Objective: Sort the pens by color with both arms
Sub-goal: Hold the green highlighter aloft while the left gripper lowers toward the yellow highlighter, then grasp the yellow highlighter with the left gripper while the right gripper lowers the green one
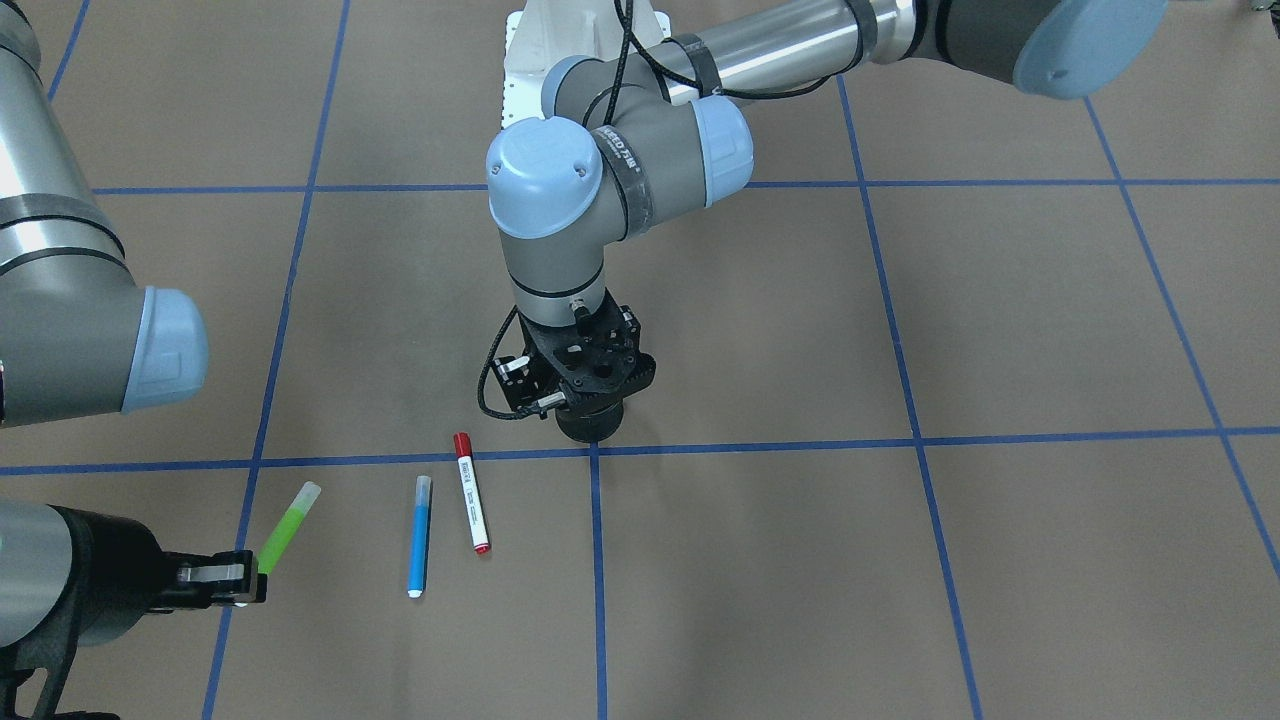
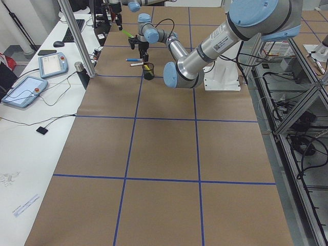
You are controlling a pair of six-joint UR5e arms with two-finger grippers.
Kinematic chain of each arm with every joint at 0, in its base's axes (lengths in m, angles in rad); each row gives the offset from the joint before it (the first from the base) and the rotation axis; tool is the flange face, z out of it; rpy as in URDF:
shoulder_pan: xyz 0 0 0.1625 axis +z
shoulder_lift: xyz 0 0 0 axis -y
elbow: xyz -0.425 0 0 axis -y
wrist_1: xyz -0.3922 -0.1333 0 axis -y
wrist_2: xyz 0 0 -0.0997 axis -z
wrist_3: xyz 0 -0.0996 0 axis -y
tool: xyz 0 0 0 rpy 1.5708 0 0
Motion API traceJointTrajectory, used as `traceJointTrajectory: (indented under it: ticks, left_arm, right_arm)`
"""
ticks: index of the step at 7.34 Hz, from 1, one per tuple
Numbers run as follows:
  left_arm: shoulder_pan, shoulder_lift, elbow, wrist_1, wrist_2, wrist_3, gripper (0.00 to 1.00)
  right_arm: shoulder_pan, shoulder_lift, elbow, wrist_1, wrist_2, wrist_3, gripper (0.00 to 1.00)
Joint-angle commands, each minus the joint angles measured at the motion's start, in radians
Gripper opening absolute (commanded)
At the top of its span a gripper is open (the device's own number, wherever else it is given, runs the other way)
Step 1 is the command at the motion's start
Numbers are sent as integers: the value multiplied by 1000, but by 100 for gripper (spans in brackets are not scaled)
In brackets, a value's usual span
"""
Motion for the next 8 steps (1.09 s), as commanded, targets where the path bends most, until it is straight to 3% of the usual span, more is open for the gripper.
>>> traceJointTrajectory:
  ticks: [1, 5, 7, 8]
  left_arm:
    - [12, 1, 2, 1, 29, -6, 60]
    - [17, 4, 19, -1, 60, -26, 53]
    - [18, 2, 18, 1, 61, -35, 41]
    - [17, 2, 18, 1, 61, -35, 29]
  right_arm:
    - [-3, -2, -1, 24, -2, 1, 19]
    - [-24, -46, 2, 27, -33, -1, 19]
    - [-24, -51, 2, 26, -33, 1, 19]
    - [-26, -48, 3, 27, -33, 4, 18]
